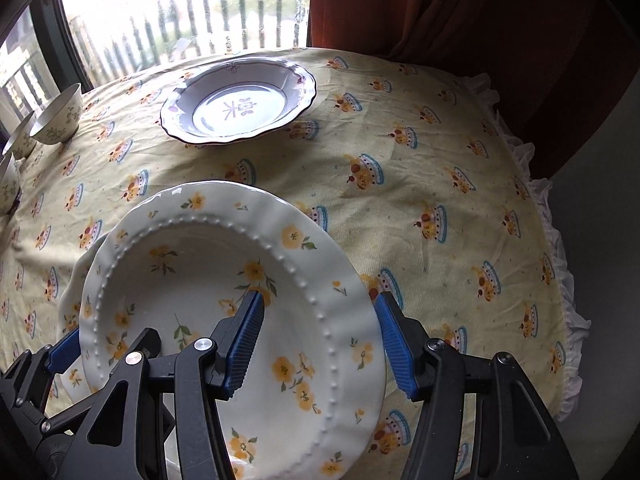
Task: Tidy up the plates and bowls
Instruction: 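Lower the beaded-rim plate onto the large plate and open the right tool, then move the right tool to the red-rimmed dish and grasp its rim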
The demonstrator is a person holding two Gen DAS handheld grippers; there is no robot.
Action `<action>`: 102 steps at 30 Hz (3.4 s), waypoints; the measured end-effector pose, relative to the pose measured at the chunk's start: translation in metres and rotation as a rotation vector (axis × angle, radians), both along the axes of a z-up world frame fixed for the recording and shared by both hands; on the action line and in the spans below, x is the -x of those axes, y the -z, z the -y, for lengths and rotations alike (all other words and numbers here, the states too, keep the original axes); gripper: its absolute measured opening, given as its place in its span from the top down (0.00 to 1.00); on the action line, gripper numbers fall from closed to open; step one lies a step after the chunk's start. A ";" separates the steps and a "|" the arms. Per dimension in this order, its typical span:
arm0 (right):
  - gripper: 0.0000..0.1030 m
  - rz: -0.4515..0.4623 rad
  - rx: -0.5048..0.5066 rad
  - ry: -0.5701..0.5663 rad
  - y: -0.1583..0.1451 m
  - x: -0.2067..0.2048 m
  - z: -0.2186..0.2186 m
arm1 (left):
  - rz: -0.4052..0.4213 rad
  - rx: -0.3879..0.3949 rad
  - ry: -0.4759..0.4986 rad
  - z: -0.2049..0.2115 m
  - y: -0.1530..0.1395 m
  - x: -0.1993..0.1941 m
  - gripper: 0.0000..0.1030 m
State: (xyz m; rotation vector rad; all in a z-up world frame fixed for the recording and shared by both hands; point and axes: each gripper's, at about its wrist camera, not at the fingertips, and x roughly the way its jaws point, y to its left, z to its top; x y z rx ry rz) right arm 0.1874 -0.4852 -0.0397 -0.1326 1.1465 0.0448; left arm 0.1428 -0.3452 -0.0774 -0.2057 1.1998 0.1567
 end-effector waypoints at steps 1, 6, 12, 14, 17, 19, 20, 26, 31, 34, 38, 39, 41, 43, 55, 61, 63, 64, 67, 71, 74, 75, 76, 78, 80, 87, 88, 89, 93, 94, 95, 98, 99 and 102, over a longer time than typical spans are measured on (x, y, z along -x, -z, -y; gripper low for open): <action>0.40 -0.002 -0.003 0.001 0.000 0.001 0.000 | -0.004 0.000 -0.002 -0.001 0.001 0.000 0.30; 0.41 -0.011 -0.010 -0.018 0.003 0.007 -0.004 | -0.010 -0.074 0.010 0.004 0.006 -0.001 0.28; 0.46 -0.023 -0.015 -0.011 0.010 0.014 -0.002 | 0.014 -0.152 0.034 0.011 0.007 -0.003 0.24; 0.46 -0.024 -0.024 -0.007 0.011 0.014 -0.001 | 0.011 -0.152 0.039 0.011 0.007 -0.005 0.23; 0.46 -0.027 -0.035 -0.005 0.011 0.015 -0.001 | -0.006 -0.147 0.072 0.011 0.007 -0.006 0.21; 0.47 -0.022 -0.040 -0.007 0.009 0.015 -0.001 | -0.003 -0.175 0.098 0.010 0.004 -0.003 0.21; 0.47 -0.013 -0.043 -0.011 0.007 0.016 -0.002 | 0.012 -0.194 0.103 0.010 0.001 -0.002 0.21; 0.51 0.045 -0.098 -0.052 -0.006 0.018 -0.007 | 0.044 -0.188 0.071 0.000 -0.012 0.000 0.18; 0.59 0.019 -0.087 -0.091 0.003 0.015 -0.020 | 0.019 -0.159 0.050 -0.008 -0.012 0.004 0.18; 0.59 0.006 -0.065 -0.076 0.001 0.015 -0.017 | 0.024 -0.147 0.027 -0.012 -0.017 0.008 0.18; 0.58 -0.011 -0.049 -0.064 0.004 0.016 -0.007 | 0.013 -0.121 0.003 -0.016 -0.016 0.010 0.18; 0.58 -0.010 -0.030 -0.073 0.006 0.017 -0.007 | 0.009 -0.119 0.002 -0.016 -0.016 0.010 0.18; 0.58 -0.003 -0.024 -0.085 0.007 0.018 -0.008 | 0.002 -0.122 -0.005 -0.015 -0.015 0.012 0.18; 0.60 0.007 -0.030 -0.094 0.007 0.018 -0.010 | -0.002 -0.113 0.000 -0.015 -0.014 0.014 0.18; 0.59 0.026 -0.058 -0.079 0.003 0.023 -0.039 | -0.015 -0.088 0.016 -0.035 -0.012 0.016 0.19; 0.31 0.012 -0.017 0.018 0.003 0.022 -0.025 | -0.006 -0.054 0.070 -0.042 -0.016 0.012 0.19; 0.31 0.000 -0.016 0.065 0.004 0.021 -0.021 | 0.003 -0.051 0.093 -0.046 -0.020 0.009 0.19; 0.31 -0.004 -0.022 0.085 0.005 0.021 -0.020 | 0.008 -0.056 0.104 -0.048 -0.021 0.008 0.19; 0.36 -0.069 -0.061 0.145 0.015 0.021 -0.019 | 0.009 -0.056 0.137 -0.055 -0.023 0.006 0.19; 0.38 -0.040 -0.064 0.164 0.013 0.028 -0.032 | 0.006 -0.047 0.166 -0.067 -0.023 0.003 0.19; 0.40 -0.051 -0.083 0.108 0.013 0.029 -0.060 | 0.002 -0.052 0.182 -0.074 -0.022 0.000 0.19; 0.41 -0.039 -0.059 0.113 0.012 0.030 -0.067 | 0.002 -0.047 0.188 -0.078 -0.022 -0.002 0.19; 0.41 -0.026 -0.055 0.127 0.009 0.031 -0.069 | 0.004 -0.035 0.194 -0.080 -0.022 -0.004 0.19; 0.41 -0.007 -0.081 0.150 0.003 0.031 -0.069 | 0.006 -0.032 0.207 -0.082 -0.022 -0.008 0.19; 0.40 -0.006 -0.081 0.157 -0.001 0.028 -0.068 | 0.015 -0.030 0.213 -0.083 -0.026 -0.014 0.19; 0.40 0.018 -0.087 0.161 -0.021 0.001 -0.062 | 0.061 -0.024 0.193 -0.083 -0.050 -0.044 0.19; 0.39 0.025 -0.088 0.157 -0.025 -0.005 -0.061 | 0.072 -0.025 0.189 -0.082 -0.054 -0.050 0.19; 0.39 0.032 -0.091 0.150 -0.028 -0.011 -0.060 | 0.085 -0.029 0.186 -0.081 -0.058 -0.056 0.19; 0.39 0.049 -0.113 0.119 -0.040 -0.040 -0.055 | 0.118 -0.047 0.161 -0.075 -0.070 -0.082 0.19; 0.39 0.052 -0.121 0.112 -0.041 -0.049 -0.053 | 0.125 -0.049 0.155 -0.073 -0.072 -0.088 0.19; 0.39 0.055 -0.129 0.109 -0.043 -0.057 -0.052 | 0.132 -0.055 0.150 -0.071 -0.074 -0.095 0.19; 0.39 0.074 -0.149 0.109 -0.045 -0.081 -0.047 | 0.142 -0.069 0.135 -0.063 -0.074 -0.117 0.19; 0.39 0.082 -0.155 0.111 -0.045 -0.088 -0.045 | 0.142 -0.070 0.130 -0.061 -0.072 -0.124 0.19; 0.34 0.100 -0.157 0.116 -0.043 -0.112 -0.040 | 0.133 -0.082 0.106 -0.054 -0.064 -0.145 0.19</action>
